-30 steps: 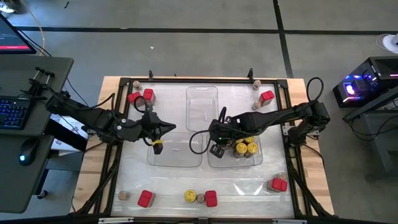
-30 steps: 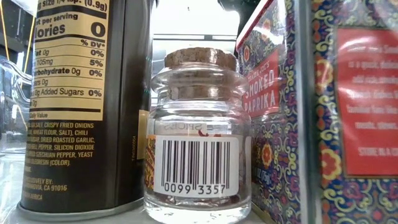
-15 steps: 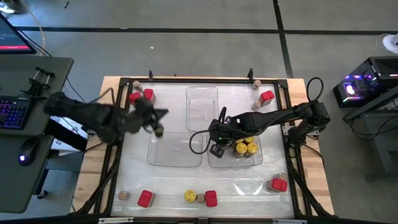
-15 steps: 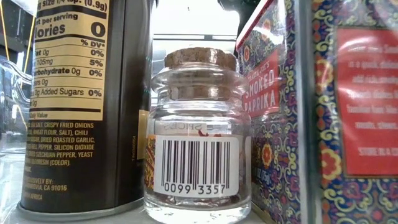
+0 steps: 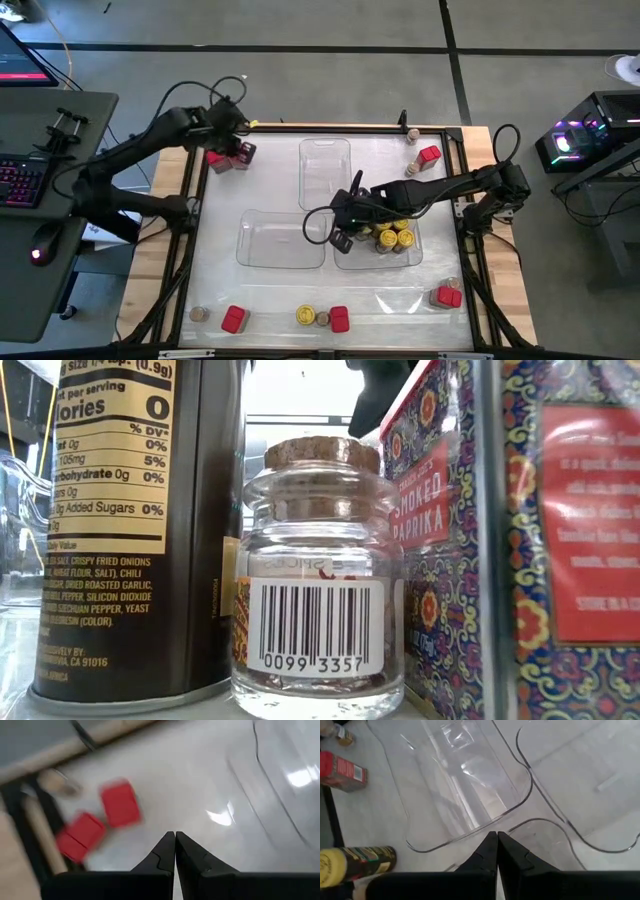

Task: Sort spices by type
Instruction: Put the yellow seasoning bottle into the bottom right transparent bin

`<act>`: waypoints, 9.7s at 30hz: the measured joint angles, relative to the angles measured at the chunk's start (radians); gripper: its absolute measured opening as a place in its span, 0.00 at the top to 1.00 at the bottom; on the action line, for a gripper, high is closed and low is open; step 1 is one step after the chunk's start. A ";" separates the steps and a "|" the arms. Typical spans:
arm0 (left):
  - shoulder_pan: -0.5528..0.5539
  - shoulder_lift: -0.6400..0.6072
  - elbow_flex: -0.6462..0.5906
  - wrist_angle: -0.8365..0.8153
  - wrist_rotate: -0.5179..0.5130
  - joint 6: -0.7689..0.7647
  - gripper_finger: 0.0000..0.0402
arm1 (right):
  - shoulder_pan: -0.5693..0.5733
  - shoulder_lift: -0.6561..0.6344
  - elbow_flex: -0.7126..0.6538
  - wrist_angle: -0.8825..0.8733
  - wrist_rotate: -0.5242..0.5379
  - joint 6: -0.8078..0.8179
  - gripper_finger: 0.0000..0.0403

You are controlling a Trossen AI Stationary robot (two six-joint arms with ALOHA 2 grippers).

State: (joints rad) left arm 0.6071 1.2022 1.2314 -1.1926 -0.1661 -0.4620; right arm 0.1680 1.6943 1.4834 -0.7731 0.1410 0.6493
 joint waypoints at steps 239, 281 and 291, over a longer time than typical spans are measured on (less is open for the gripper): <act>-0.844 0.961 0.510 0.880 0.195 0.542 1.00 | 0.270 -0.535 0.002 -0.075 0.429 0.120 1.00; -0.727 0.847 0.512 0.685 -0.029 0.546 1.00 | 0.270 -0.537 0.002 -0.083 0.451 0.049 1.00; -0.719 0.856 0.510 0.581 0.032 0.438 1.00 | 0.270 -0.537 0.002 -0.086 0.450 0.041 1.00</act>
State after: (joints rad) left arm -0.1115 2.0579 1.7416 -0.6120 -0.1339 -0.0238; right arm 0.4382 1.1576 1.4857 -0.8586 0.5911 0.6898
